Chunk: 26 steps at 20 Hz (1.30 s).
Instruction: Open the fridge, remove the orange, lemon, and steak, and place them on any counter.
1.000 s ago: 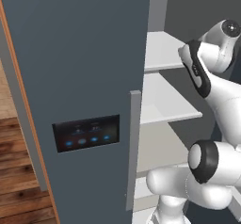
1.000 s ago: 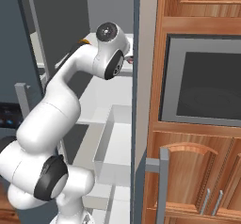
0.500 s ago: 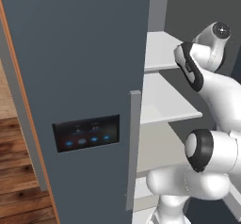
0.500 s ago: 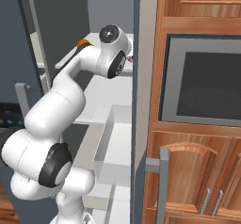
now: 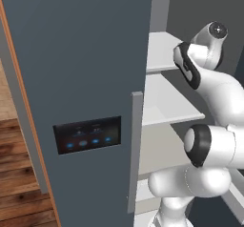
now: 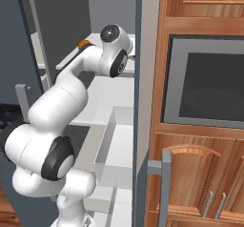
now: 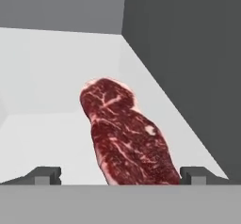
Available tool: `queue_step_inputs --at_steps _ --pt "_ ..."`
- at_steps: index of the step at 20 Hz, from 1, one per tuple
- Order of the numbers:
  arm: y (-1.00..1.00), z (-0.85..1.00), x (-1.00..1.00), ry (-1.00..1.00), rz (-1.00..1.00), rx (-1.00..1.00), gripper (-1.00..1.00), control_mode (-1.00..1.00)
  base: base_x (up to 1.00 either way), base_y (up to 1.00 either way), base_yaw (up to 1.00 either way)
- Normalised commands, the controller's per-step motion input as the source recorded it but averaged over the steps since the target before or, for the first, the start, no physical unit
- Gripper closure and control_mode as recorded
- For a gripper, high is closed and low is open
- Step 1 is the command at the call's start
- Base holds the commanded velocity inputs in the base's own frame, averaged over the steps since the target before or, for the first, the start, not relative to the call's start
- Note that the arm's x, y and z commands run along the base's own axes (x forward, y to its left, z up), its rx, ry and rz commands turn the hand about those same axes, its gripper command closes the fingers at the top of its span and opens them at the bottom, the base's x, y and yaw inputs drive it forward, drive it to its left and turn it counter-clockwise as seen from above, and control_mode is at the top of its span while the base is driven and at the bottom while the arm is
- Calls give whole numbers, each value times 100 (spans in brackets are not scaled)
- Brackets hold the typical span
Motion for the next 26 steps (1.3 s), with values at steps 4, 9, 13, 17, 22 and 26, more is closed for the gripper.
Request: queue_step_inputs --at_steps 4,9,13,17,22,26 --pt "-23 -11 18 0 -3 0 -100 -100 0 0 0" --pt "-19 0 0 -8 -7 0 -100 -100 0 0 0" --pt "-9 12 0 -7 -6 0 -100 -100 0 0 0" --pt "-14 31 -3 -9 -5 0 -100 -100 0 0 0" --pt "-19 14 3 0 -7 0 -100 -100 0 0 0" --pt "-24 -27 0 27 -4 3 -100 -100 0 0 0"
